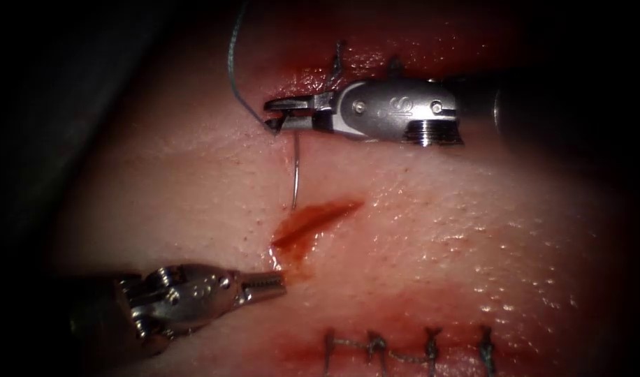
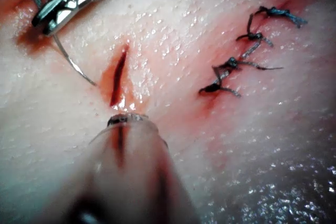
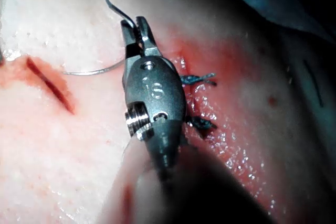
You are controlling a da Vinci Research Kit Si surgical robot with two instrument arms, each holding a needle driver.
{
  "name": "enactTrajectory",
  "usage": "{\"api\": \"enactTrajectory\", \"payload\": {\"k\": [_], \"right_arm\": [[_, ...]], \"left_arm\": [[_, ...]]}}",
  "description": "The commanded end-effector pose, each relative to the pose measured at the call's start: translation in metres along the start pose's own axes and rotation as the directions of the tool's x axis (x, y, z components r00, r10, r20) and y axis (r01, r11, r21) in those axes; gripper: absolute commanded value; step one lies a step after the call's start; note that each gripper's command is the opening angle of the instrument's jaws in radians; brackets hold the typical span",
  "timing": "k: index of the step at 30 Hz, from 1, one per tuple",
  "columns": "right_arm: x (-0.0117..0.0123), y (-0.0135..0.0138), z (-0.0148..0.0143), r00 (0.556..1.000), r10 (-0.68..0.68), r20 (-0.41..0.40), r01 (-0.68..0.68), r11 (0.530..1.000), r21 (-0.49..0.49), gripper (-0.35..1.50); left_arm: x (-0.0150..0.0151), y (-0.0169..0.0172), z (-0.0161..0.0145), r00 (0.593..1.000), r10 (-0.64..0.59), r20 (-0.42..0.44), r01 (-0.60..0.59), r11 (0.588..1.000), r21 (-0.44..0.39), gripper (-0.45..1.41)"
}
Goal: Wound Closure
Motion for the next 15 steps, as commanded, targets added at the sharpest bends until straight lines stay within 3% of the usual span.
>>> {"api": "enactTrajectory", "payload": {"k": [1,10,15], "right_arm": [[0.0003,0.0010,0.0000,1.000,0.004,-0.005,-0.004,1.000,-0.026,-0.35],[0.0036,0.0019,-0.0009,0.999,0.009,-0.047,-0.011,0.999,-0.042,-0.35],[0.0041,0.0015,-0.0004,0.998,0.011,-0.059,-0.013,0.999,-0.037,-0.35]], "left_arm": [[0.0003,0.0004,0.0008,1.000,0.003,-0.014,-0.003,1.000,-0.001,0.12],[0.0028,-0.0002,0.0003,0.989,0.022,-0.147,-0.011,0.997,0.073,0.15],[0.0035,-0.0005,0.0013,0.986,0.027,-0.164,-0.011,0.995,0.098,0.14]]}}
